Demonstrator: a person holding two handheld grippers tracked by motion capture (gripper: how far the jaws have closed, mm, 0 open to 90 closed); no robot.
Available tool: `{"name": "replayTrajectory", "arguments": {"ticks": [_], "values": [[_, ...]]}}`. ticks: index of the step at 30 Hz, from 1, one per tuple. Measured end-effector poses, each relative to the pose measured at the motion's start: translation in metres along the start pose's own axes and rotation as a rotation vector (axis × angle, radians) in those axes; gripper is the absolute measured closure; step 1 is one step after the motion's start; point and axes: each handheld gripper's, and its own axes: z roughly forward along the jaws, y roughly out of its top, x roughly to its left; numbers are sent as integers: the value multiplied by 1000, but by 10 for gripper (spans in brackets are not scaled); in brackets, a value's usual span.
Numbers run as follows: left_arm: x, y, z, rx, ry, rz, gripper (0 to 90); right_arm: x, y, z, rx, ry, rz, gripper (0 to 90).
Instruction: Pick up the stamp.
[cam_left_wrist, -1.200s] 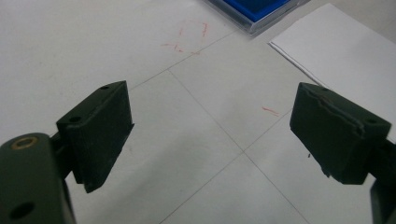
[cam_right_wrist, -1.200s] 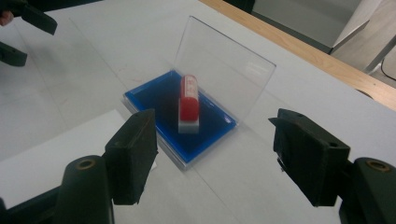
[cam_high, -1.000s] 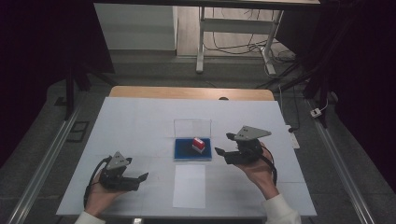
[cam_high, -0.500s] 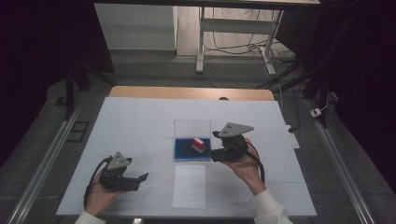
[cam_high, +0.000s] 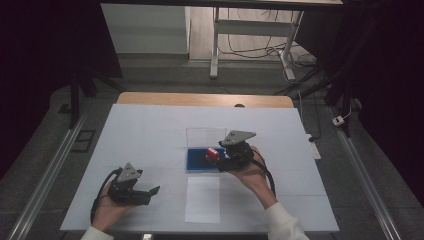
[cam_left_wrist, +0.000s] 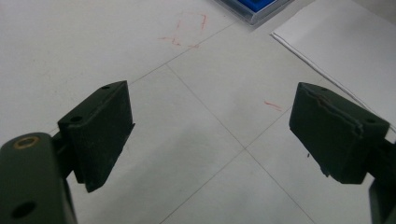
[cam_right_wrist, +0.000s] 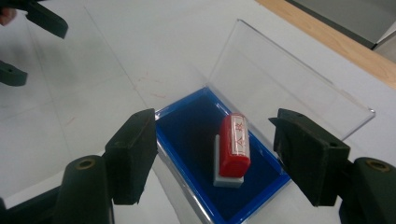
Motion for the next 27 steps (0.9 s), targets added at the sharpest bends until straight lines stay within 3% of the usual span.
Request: {"name": "replayTrajectory", "arguments": {"ticks": [8,15,27], "values": [[1,0,0,4,0,1,139,-9,-5,14,35,-4,29,301],[0,-1,1,9,5,0,139,-13,-8,28,59,-13,25,319],[1,-1,2,15,6,-3,140,-18,-13,41,75,-20,36,459]]}}
